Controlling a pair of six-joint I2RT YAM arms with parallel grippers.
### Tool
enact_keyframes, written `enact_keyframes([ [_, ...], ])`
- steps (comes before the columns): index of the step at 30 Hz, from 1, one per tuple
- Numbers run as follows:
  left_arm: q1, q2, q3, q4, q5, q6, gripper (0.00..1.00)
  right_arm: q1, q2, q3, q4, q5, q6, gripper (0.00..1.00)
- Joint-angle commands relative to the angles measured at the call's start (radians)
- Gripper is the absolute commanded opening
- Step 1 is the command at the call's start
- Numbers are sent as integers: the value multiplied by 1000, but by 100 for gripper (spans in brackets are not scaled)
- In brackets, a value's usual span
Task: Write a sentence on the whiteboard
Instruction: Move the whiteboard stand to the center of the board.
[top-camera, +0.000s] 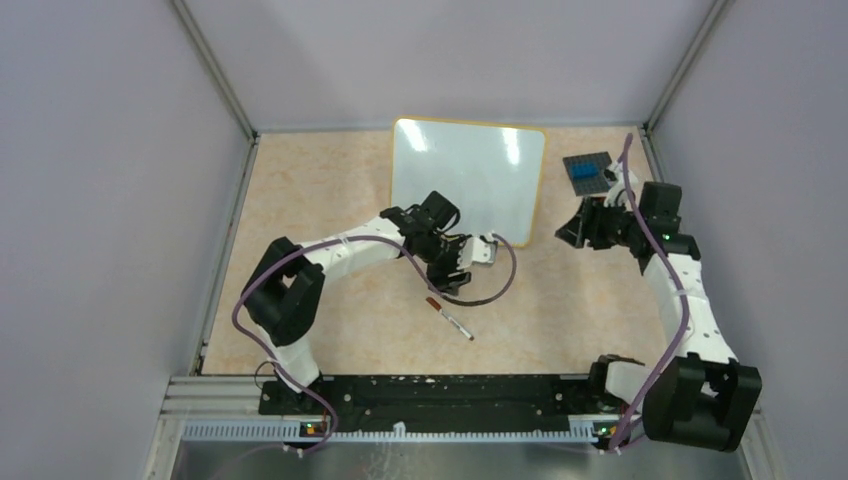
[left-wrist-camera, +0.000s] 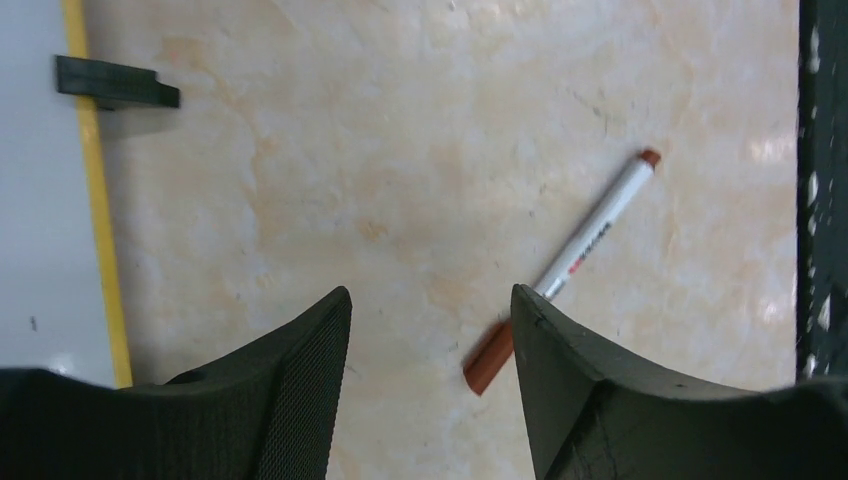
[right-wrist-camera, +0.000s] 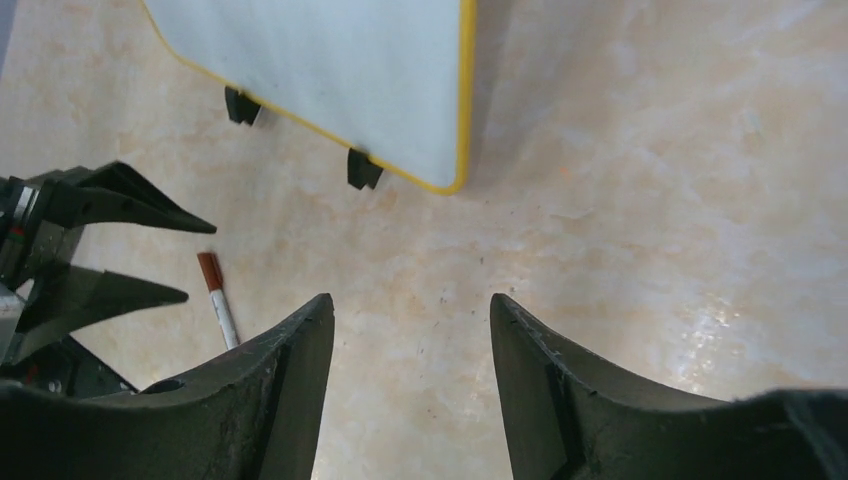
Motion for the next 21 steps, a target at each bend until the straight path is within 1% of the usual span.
enact_keyframes([
  [1, -7, -35, -41, -225, -78, 381, 65, 134, -51, -10, -43, 97, -71, 57],
  [4, -24, -35, -54, -236, -79, 423, 62, 188, -62, -18, -63, 135, -81, 57],
  [5, -41, -38, -69, -227, -89, 434, 61, 222, -65, -22, -72, 149, -85, 56],
  [8, -88, -35, -114, -184, -138, 448, 61, 272, -78, -43, -74, 188, -89, 56],
  [14, -154, 14, -136, -151, -200, 447, 55, 310, -85, -56, -59, 211, -82, 56],
  [18, -184, 42, -151, -131, -239, 438, 45, 321, -85, -53, -57, 231, -92, 55],
  [21, -185, 53, -164, -110, -282, 411, 33, 335, -82, -56, -50, 264, -92, 55],
])
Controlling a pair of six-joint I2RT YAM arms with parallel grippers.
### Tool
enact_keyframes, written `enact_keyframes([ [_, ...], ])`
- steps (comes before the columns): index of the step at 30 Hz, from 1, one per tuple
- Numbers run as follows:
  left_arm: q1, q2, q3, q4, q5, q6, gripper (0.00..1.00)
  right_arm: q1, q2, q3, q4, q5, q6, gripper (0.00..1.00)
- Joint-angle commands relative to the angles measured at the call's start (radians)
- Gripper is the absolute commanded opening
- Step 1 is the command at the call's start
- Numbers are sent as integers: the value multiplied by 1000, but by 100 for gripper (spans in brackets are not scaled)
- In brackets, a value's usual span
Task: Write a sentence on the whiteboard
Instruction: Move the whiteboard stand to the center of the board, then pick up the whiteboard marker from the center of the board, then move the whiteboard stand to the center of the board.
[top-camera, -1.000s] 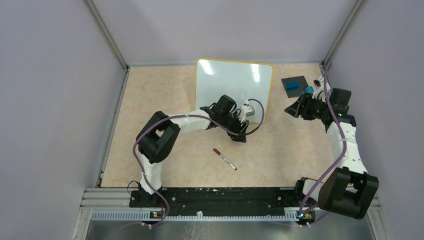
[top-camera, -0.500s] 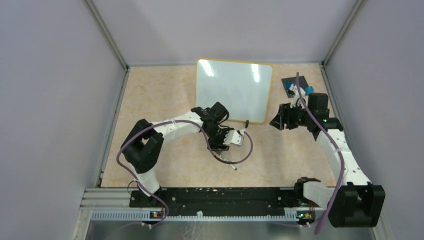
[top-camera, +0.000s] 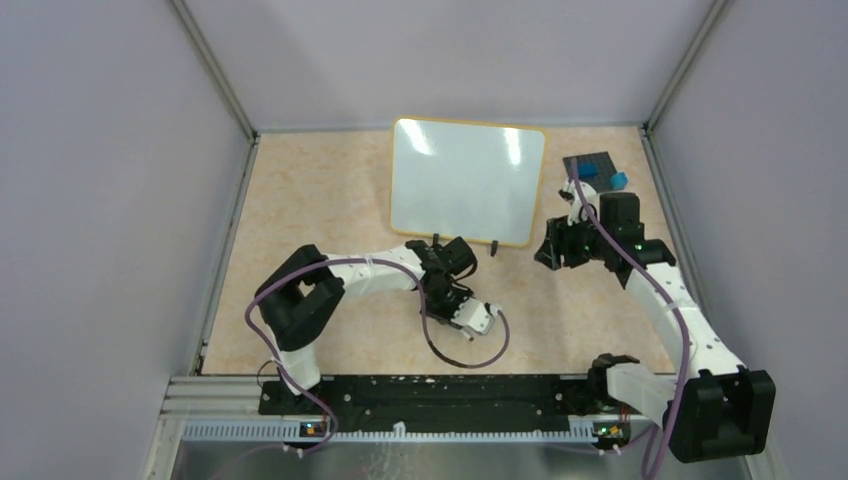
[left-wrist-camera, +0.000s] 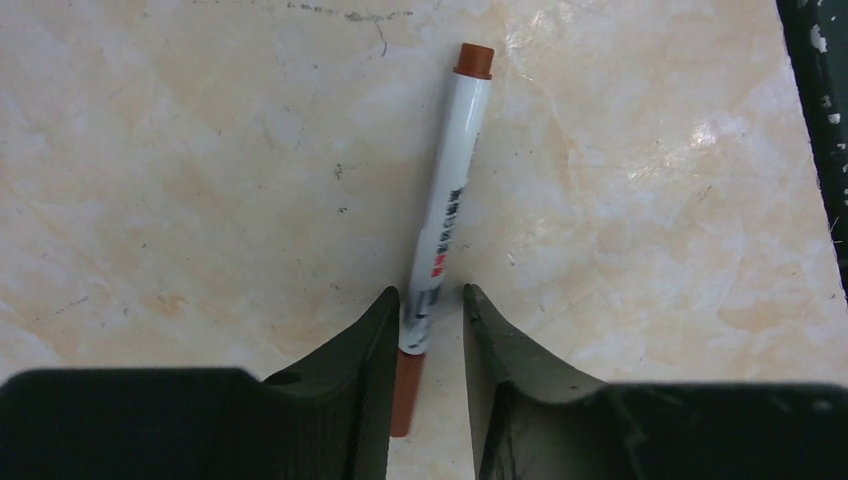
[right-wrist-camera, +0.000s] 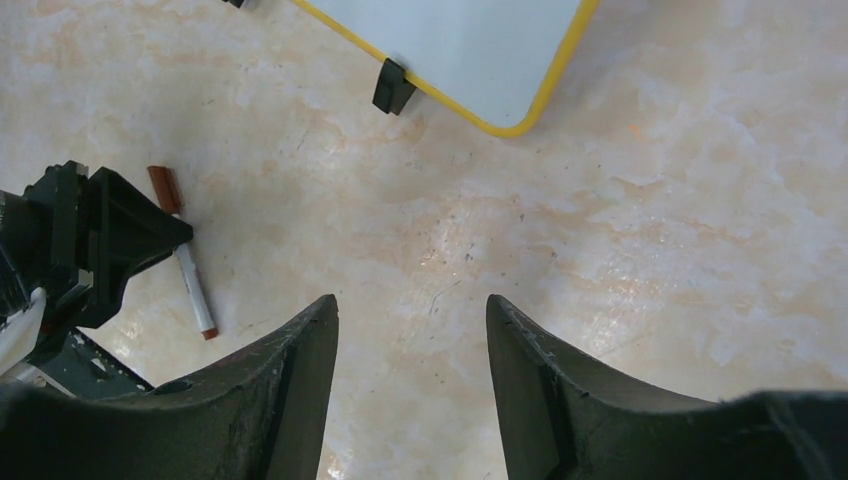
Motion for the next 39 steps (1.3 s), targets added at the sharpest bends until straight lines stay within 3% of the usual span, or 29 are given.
enact_keyframes([
  [1, -6, 29, -40, 44, -80, -11, 29, 27, -19, -1, 29, 54, -10, 54],
  [6, 15, -13, -49, 44, -38, -126, 1, 71, -7, -17, 80, 105, 12, 54],
  [11, 148, -105, 19, -11, 204, -316, 0, 171, 32, -23, 145, 192, 52, 54],
  [17, 369, -327, -32, 114, 418, -585, 0, 358, 69, -41, 285, 485, 219, 49],
  [22, 519, -460, -56, 236, 402, -884, 0, 482, 204, 4, 333, 613, 280, 45],
  [26, 600, -530, -26, 267, 397, -1006, 0, 517, 321, 54, 354, 644, 330, 42],
  [39, 686, -636, -19, 288, 335, -1085, 0, 530, 565, 174, 362, 741, 442, 44],
])
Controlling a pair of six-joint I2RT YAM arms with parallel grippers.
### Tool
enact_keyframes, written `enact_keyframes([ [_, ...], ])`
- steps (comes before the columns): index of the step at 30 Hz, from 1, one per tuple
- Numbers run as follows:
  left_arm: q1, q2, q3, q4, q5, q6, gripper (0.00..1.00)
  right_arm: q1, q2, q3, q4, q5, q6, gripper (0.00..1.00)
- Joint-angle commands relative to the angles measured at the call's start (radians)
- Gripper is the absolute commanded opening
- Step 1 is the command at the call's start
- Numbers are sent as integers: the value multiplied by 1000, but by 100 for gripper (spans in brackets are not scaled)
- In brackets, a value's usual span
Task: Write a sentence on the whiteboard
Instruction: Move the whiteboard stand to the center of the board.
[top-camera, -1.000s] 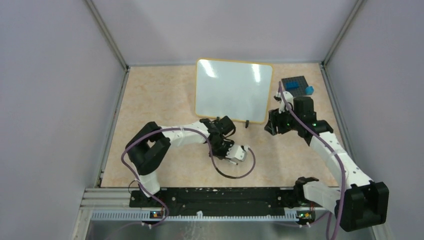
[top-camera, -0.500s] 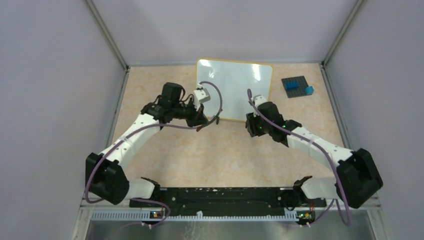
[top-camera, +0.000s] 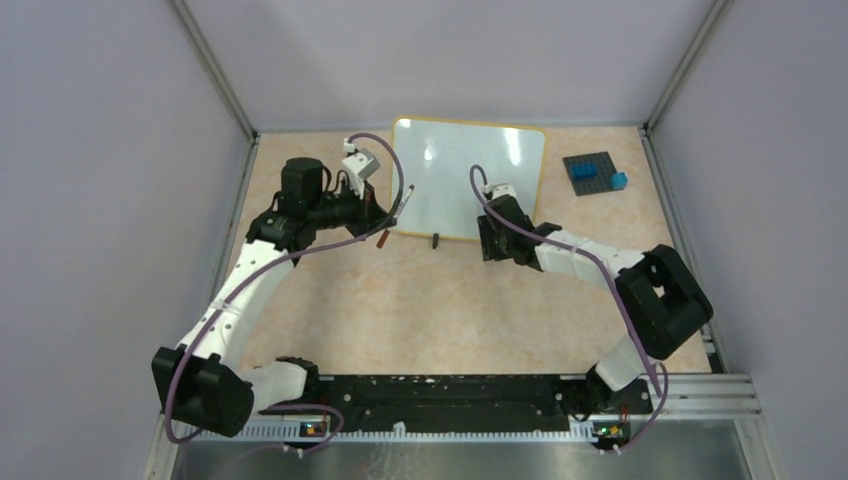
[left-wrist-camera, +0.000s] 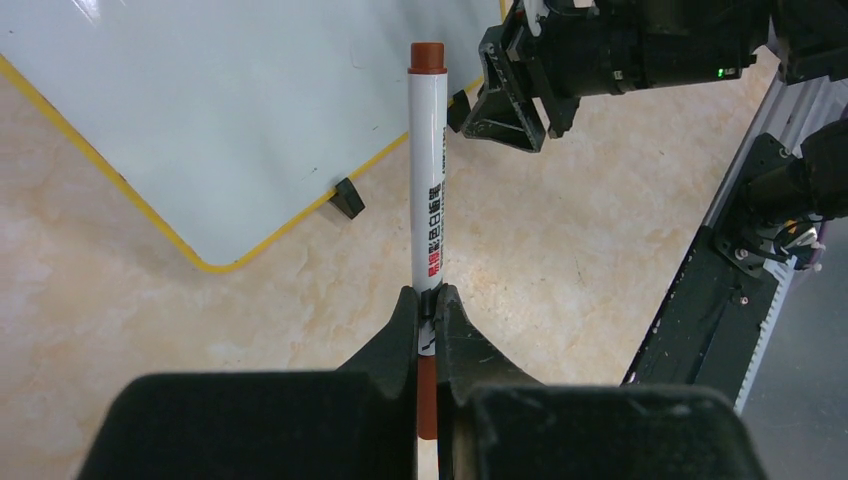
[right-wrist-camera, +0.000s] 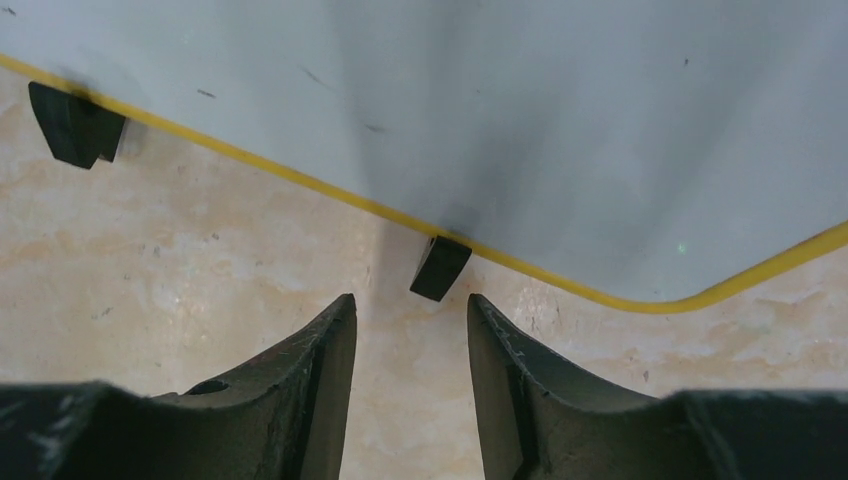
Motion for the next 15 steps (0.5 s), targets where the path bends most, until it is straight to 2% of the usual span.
enact_keyframes([
  [1, 12, -22, 33, 42, -12, -42, 0, 12, 55, 65, 24, 58, 56, 43],
  [15, 18, -25, 45, 33, -22, -38, 0, 9, 148, 101, 50, 148, 56, 36],
])
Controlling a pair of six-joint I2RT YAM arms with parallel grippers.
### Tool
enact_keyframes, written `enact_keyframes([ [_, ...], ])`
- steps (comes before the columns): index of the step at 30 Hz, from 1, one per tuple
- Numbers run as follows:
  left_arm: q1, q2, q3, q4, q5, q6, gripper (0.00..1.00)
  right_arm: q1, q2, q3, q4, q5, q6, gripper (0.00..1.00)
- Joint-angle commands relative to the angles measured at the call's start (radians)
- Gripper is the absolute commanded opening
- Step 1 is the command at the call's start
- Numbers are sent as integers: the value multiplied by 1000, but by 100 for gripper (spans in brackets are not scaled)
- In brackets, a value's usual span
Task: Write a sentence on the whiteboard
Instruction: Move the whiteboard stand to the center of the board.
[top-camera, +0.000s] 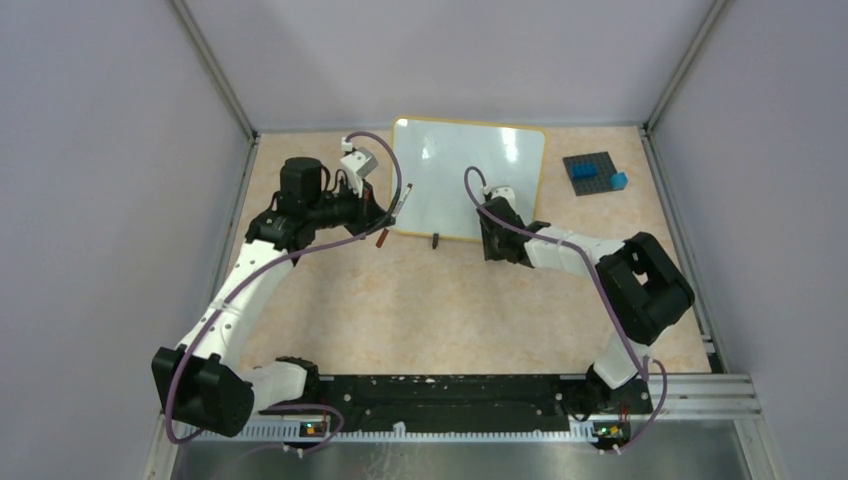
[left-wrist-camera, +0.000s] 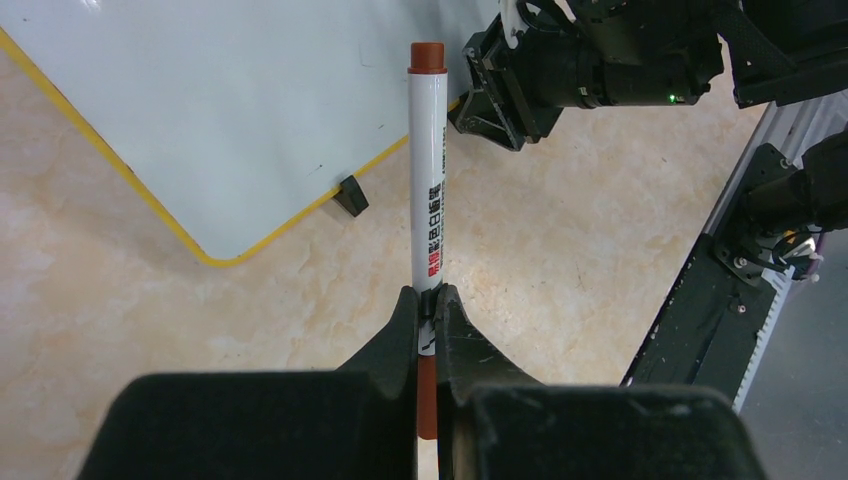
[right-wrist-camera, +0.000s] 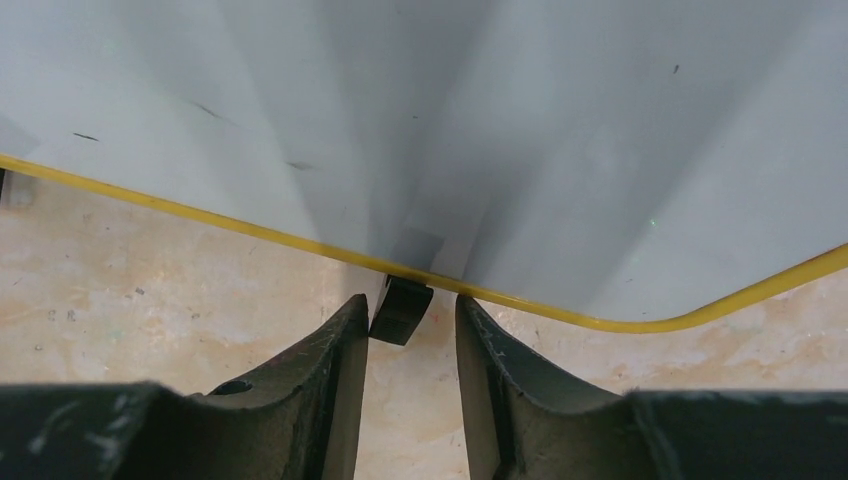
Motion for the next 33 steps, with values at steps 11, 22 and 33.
enact_keyframes([
  [11, 7, -18, 54, 10, -30, -12, 0, -54, -2, 13, 58, -36, -102, 12],
  [22, 12, -6, 68, 8, -30, -21, 0, -60, -197, -183, 94, -213, -325, 0],
  [33, 13, -3, 67, 11, -24, -12, 0, -127, -348, -265, -66, -383, -628, 0],
])
